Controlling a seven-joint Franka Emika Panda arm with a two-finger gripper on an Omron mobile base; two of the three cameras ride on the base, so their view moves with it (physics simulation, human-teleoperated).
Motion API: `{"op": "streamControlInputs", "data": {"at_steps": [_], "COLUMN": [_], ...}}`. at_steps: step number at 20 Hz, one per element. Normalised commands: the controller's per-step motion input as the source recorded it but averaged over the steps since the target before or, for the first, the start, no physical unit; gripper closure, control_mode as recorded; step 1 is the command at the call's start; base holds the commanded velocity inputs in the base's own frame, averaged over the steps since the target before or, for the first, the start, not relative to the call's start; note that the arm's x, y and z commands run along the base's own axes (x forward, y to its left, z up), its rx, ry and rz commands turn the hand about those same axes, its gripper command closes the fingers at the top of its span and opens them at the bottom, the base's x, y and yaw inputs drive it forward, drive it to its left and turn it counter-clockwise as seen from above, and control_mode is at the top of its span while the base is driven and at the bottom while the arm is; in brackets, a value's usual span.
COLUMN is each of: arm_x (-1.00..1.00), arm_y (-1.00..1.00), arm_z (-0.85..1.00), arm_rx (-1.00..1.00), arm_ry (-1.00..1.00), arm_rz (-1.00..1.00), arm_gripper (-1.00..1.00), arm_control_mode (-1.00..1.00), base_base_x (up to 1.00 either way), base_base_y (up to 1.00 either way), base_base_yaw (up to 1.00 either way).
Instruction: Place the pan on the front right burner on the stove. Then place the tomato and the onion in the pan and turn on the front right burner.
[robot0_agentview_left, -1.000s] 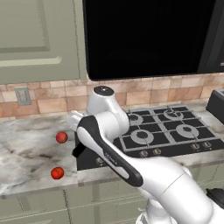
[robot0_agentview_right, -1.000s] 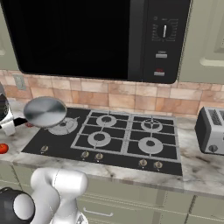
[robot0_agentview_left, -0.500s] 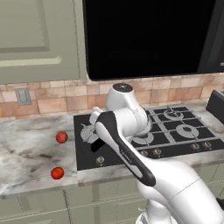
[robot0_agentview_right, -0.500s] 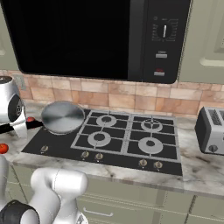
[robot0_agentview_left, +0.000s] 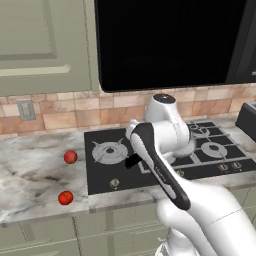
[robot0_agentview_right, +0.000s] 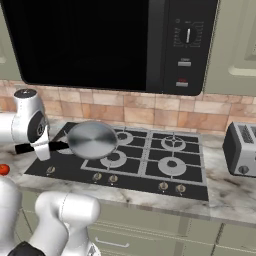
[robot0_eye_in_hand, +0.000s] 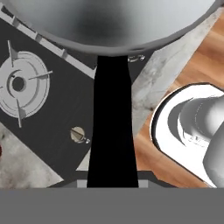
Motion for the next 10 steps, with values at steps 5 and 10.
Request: {"op": "streamControlInputs", "data": {"at_steps": [5,10], "arm_x": [0.33,0.44], "arm_y": [-0.42,-0.32], "arm_z": [0.00,0.00], "arm_rx": [0.00,0.00], "arm_ry": [0.09,0.10], "arm_rz": [-0.09,-0.06], "arm_gripper": [1.00,1.00], "arm_control_mode": [-1.00,-1.00], "base_base_x": [0.00,0.00], "base_base_y": [0.00,0.00], "base_base_yaw": [0.00,0.00]}}
